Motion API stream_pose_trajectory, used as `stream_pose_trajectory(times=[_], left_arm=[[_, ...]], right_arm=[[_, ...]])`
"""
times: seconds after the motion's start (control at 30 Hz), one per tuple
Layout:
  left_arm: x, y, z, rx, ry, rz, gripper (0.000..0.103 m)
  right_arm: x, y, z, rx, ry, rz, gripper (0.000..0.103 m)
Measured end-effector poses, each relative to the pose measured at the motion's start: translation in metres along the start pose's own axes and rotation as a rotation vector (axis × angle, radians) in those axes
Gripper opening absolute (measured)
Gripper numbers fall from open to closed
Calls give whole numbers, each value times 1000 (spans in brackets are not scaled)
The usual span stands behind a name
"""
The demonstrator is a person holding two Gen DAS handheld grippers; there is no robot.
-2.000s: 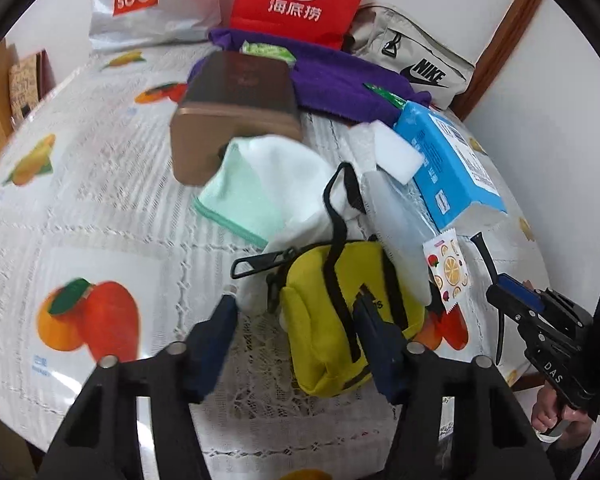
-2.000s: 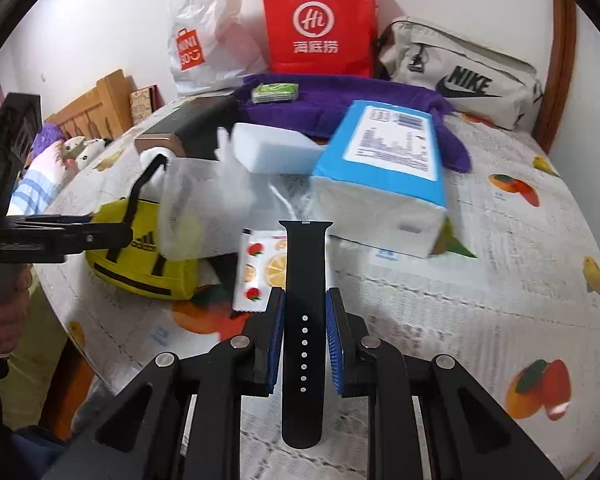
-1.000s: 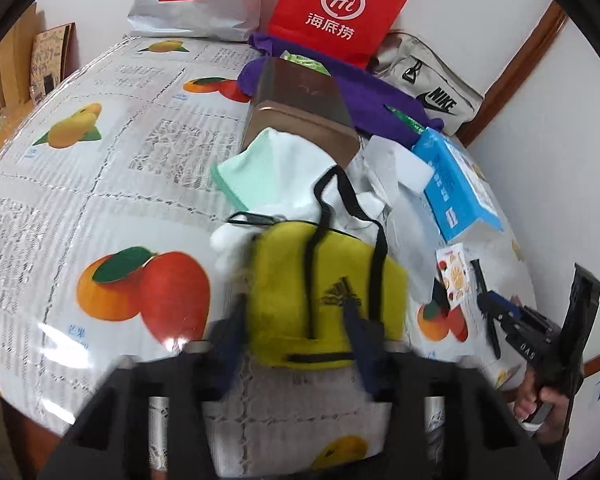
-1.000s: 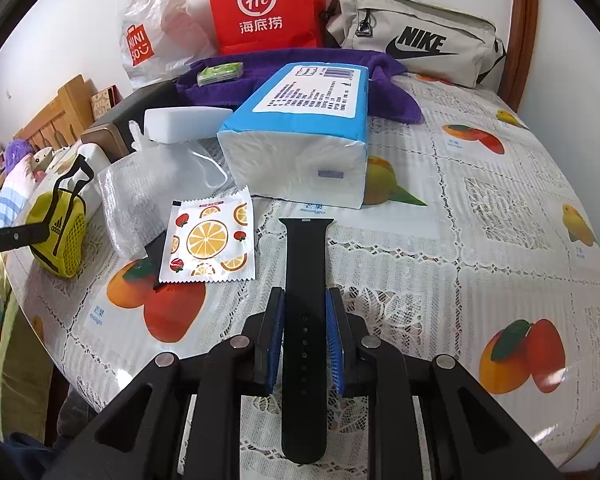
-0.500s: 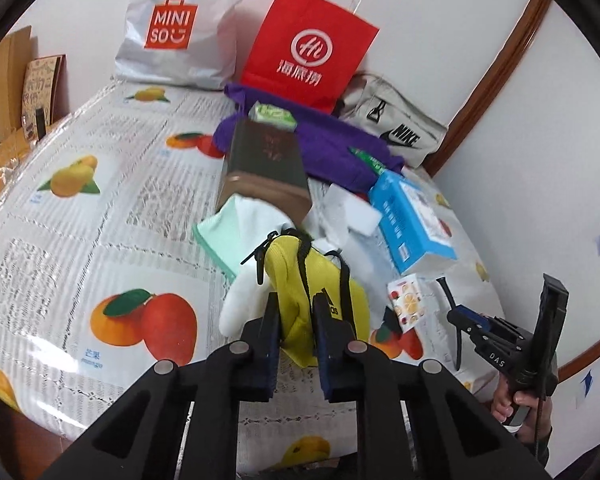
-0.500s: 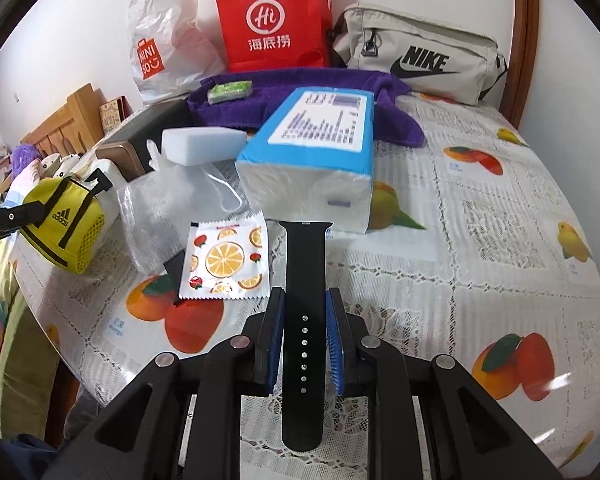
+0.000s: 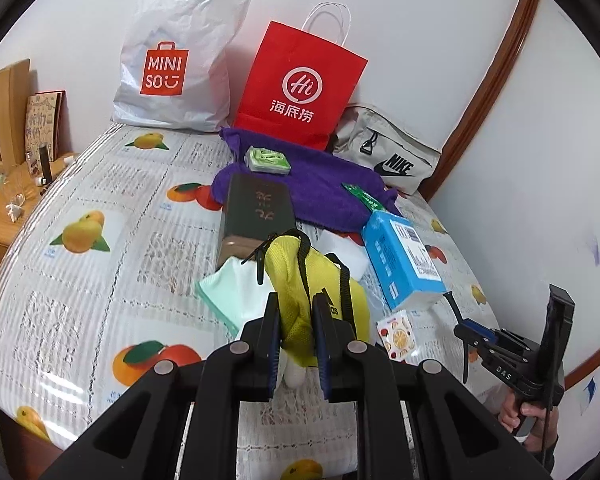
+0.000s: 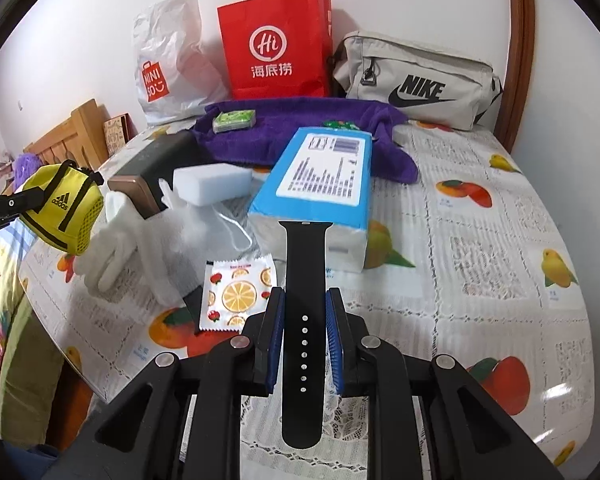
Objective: Organize soft objects
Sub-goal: 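Carry the yellow pouch and the black strap toward the purple towel with both grippers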
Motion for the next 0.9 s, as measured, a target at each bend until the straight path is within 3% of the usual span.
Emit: stream_pose_trajectory(times=[0.47,0.9], left_arm=[[-8,-35,-9,-15,-35,-3,15],[-16,-81,-39,-6,-57,-14,15]], right_arm=[[-1,-46,19,-55,-15,-5,20],[-15,-105,-5,-74,-22,-23,20]])
Point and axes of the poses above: each gripper's, at about its wrist camera, not at the fingertips, and z roughly against the way its jaws point, x to its left, y to its underside, the point moved 1 cm from there along -z, roughly the way its jaws point, and after that the axes turned 2 degrees about z, right-handed, at the moved point
